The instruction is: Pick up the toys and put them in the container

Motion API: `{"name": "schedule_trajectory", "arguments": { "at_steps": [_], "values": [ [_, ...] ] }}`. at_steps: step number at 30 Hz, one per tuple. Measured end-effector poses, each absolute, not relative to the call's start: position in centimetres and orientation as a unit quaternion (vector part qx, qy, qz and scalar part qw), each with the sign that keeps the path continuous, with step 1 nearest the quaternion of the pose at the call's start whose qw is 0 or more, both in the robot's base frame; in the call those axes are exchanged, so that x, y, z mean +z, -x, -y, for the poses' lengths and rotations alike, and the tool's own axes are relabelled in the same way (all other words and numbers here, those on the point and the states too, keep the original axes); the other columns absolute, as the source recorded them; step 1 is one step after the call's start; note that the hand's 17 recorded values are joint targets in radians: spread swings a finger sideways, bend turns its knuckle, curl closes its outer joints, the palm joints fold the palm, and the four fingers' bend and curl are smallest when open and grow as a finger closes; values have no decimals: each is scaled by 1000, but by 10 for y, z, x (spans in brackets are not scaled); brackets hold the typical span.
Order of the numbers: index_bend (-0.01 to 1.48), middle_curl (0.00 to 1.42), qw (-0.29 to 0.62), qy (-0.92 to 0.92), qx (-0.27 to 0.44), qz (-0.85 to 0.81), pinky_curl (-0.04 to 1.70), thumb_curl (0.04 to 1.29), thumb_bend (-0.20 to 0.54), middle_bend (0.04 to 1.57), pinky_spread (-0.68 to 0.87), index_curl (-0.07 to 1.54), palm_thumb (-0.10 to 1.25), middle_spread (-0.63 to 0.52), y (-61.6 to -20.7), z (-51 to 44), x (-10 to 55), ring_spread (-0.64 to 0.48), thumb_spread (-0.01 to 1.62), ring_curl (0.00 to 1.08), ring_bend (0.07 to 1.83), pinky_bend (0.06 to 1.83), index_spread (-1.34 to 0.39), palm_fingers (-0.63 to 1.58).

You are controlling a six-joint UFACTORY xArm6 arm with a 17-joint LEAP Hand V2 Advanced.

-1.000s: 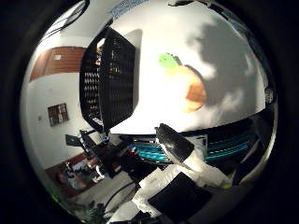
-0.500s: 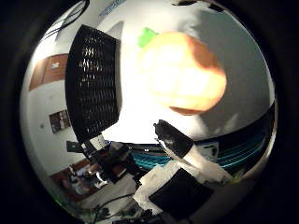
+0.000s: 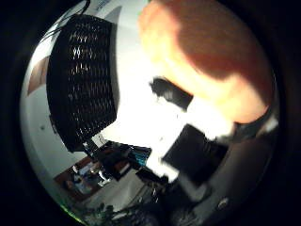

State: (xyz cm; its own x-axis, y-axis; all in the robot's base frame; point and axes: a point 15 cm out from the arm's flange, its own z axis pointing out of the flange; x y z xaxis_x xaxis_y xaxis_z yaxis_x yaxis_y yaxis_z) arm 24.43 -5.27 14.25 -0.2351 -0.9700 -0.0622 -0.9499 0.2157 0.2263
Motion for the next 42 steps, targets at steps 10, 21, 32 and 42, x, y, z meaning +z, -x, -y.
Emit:
{"name": "schedule_trajectory", "arguments": {
  "at_steps": [10,21,32,42],
  "values": [
    [1035,757,38,-636,-84,766,646,537,16,1261,-255,788,1030,-163,-270,50,167,-223,976,631,1354,1323,-296,1162],
    [1137,804,36,-649,-46,758,862,702,-16,1349,-174,859,1068,-151,-299,64,315,-228,880,739,1391,1349,-241,1050],
    [1128,814,12,-704,-11,710,1032,779,-15,1342,-161,877,1030,-150,-301,4,446,-236,858,799,1353,1255,-238,1054],
    [1114,819,0,-761,1,649,1131,805,-15,1330,-169,885,1024,-151,-305,-81,461,-244,859,840,1326,1190,-240,1066]
  ]
}}
